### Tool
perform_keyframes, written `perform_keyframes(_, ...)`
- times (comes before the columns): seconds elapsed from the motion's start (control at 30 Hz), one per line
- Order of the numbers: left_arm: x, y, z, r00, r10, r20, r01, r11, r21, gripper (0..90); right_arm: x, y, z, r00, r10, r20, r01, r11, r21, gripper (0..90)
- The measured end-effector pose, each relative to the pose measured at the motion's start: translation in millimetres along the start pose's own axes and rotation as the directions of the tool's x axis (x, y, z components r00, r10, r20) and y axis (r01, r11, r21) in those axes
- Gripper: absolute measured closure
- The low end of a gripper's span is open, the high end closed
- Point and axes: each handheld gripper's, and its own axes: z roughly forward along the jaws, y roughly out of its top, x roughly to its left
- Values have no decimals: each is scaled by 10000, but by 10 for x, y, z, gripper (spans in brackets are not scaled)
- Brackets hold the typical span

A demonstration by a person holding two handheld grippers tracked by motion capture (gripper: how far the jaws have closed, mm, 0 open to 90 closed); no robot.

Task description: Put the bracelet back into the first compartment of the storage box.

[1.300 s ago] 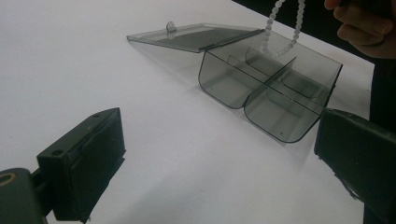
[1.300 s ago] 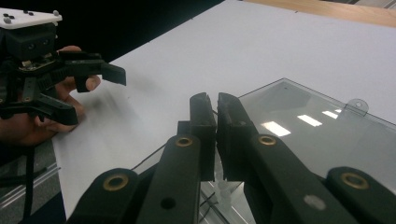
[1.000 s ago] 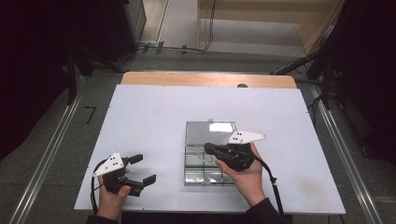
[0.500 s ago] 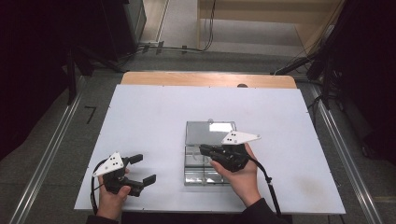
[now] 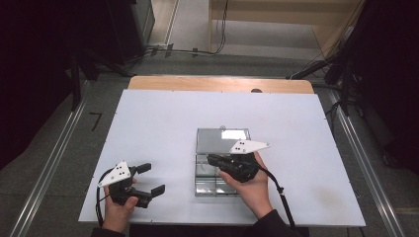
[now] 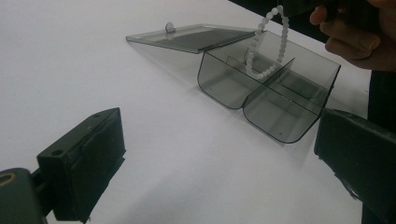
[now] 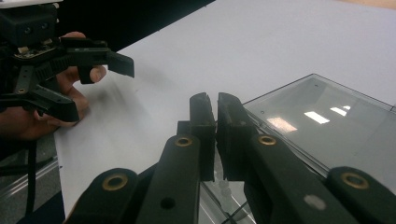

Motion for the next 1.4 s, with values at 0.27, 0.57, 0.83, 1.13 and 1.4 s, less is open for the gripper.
perform_keyframes(0.27, 0, 0, 0, 10000, 1, 6, -1, 10000, -2, 17, -25, 14, -18, 9995, 270, -142, -272, 9996, -116, 797)
perform_keyframes(0.57, -1, -1, -1, 10000, 15, -3, -15, 10000, 0, 17, -42, 50, -74, 9994, 320, -154, -322, 9994, -134, 593)
perform_keyframes(0.83, -5, -1, -1, 10000, 11, 2, -11, 10000, 19, 17, -84, 112, -134, 9995, 274, -169, -275, 9996, -95, 415)
perform_keyframes(1.13, -5, -4, -3, 10000, 38, 32, -38, 10000, -7, 17, -178, 135, -167, 9988, 313, 363, -316, 9995, 75, 244)
perform_keyframes(1.4, -3, -2, 0, 10000, 27, 54, -27, 10000, -9, 17, -289, 141, -180, 9983, 388, 436, -404, 9985, 369, 79)
